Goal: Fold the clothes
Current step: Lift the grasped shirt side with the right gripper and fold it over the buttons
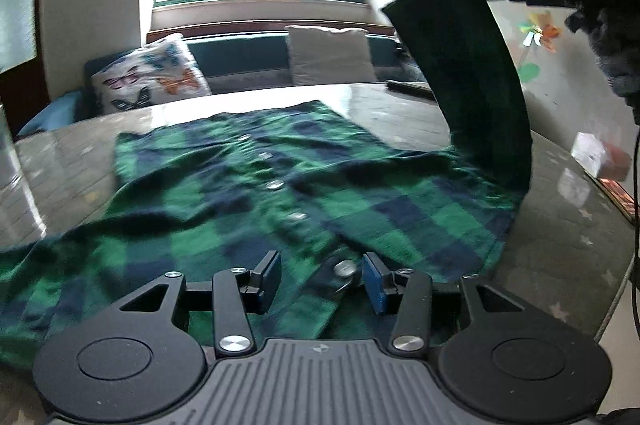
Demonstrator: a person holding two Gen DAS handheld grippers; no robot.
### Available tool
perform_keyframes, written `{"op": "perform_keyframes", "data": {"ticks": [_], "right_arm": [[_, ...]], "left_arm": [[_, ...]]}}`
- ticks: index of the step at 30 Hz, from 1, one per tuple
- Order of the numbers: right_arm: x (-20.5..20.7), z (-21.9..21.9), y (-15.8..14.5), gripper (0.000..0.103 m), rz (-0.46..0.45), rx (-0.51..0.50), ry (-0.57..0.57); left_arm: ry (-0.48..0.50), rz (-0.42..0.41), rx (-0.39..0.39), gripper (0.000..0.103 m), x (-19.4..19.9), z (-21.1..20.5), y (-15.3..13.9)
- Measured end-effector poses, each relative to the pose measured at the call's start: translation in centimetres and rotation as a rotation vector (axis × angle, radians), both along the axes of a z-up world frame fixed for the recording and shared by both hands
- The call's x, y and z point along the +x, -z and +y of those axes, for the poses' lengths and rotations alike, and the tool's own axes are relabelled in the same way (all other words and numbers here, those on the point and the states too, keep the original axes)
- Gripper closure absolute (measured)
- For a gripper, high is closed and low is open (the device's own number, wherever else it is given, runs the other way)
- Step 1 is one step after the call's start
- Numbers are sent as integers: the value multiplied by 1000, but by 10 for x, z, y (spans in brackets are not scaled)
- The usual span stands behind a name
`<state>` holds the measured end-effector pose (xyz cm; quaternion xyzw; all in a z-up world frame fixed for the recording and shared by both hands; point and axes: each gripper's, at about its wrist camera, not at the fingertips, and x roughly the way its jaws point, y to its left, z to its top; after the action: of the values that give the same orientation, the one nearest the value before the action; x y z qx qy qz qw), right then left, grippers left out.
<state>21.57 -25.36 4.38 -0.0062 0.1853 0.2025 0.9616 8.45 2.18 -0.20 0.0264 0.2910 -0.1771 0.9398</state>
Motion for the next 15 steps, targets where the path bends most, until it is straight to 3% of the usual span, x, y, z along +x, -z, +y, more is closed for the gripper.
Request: {"op": "perform_keyframes", "data": {"ticks": [7,12,15], "right_arm": [[-9,106,13,98,50,-36,-240],[-20,158,37,98,124,-62,-365],[-28,177,52,90,183,-81,-437]], "left_arm": [[-73,3,-29,55,-15,32,6],[-112,7,-46,55,-23,48,10],[-127,15,-48,55,-24,53,12]]}}
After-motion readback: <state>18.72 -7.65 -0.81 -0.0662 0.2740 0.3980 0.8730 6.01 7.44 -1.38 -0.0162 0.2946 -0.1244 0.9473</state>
